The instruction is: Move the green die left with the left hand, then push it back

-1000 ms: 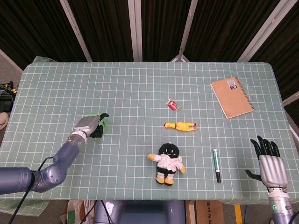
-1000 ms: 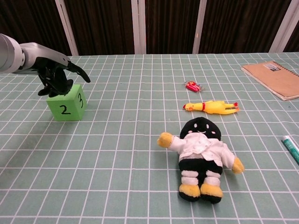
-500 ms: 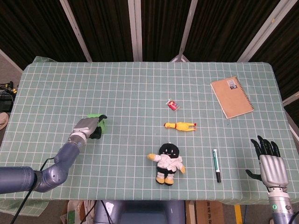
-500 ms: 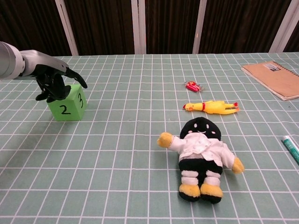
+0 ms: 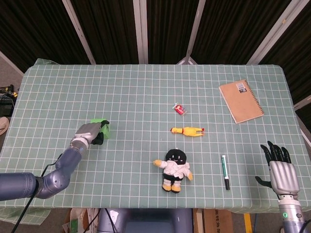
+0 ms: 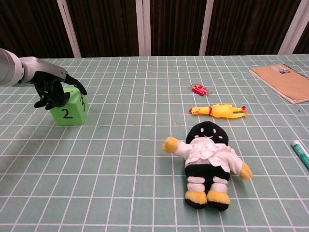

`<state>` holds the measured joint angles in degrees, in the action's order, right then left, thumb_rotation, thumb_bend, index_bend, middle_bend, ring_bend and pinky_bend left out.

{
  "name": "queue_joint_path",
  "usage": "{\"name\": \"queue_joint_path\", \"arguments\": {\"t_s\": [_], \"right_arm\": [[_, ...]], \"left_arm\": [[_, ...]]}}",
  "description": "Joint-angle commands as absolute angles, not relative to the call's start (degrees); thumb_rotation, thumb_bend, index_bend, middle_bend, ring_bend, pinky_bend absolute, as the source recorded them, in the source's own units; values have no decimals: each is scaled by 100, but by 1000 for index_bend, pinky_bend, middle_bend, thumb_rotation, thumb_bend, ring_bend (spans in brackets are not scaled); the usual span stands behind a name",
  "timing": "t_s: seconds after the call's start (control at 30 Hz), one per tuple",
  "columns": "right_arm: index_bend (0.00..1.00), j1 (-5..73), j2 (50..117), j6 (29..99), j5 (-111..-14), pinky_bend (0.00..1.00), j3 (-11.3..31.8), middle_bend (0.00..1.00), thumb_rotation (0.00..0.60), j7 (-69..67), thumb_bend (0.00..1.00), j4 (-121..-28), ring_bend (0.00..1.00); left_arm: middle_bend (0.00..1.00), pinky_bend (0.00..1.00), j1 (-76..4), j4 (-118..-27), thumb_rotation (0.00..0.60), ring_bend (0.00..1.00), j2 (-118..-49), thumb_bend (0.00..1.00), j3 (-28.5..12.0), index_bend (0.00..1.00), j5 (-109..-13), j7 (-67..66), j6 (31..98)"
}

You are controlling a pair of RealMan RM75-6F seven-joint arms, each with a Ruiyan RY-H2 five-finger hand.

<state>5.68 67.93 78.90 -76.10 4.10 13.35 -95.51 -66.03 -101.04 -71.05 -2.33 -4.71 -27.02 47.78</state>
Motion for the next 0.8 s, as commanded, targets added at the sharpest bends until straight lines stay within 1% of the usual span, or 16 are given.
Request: {"name": "queue_joint_path", "arguments": {"t_s": [0.03,0.8], "right_arm": [[124,568,6797,7890,-7605,25,411,12,600,1335,153,-9550,55],[124,574,6828,7889,-7556,25,413,12,600,1407,153,-9549,55]], "left_arm": [[841,732,-6592,-10094,600,681,-7094,954,-224,137,-491,-2707,4774],[841,732,-6497,-9999,600,680,-6863,953,-142,137,-414,-2736,4745]]}}
